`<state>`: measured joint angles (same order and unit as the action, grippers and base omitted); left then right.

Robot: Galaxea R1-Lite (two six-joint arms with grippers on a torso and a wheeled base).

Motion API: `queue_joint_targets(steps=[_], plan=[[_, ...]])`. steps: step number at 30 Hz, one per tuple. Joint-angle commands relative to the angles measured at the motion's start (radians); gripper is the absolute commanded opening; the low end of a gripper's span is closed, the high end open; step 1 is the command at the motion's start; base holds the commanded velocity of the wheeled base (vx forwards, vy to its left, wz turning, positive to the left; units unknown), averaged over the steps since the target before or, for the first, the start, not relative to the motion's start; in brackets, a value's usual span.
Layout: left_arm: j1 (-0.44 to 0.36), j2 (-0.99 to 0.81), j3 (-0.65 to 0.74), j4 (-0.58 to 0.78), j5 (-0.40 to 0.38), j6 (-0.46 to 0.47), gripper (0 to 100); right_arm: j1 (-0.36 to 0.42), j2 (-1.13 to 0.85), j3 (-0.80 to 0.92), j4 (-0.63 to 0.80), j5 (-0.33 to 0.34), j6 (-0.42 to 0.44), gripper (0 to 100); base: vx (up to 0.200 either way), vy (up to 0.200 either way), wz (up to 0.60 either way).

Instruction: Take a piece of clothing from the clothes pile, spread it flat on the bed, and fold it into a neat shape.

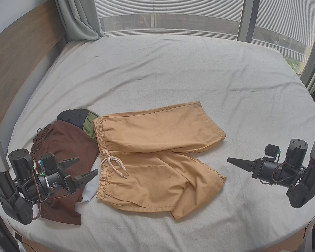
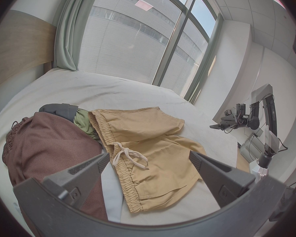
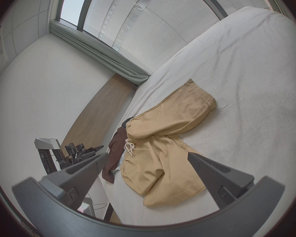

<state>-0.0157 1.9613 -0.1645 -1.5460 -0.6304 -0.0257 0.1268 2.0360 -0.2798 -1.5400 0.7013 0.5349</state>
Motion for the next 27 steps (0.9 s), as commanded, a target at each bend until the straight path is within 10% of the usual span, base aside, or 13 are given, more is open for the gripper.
queue_joint_targets(steps=[1,27], plan=[[-0.003,0.013,0.003,0.001,0.0,0.009,100,-0.001,0.035,-0.002,0.0,-0.002,0.0,100,0.0,0.0,0.0],[0.005,0.016,0.003,0.0,0.0,0.013,100,-0.012,0.276,-0.036,-0.002,-0.005,0.004,100,0.0,0.0,0.0]])
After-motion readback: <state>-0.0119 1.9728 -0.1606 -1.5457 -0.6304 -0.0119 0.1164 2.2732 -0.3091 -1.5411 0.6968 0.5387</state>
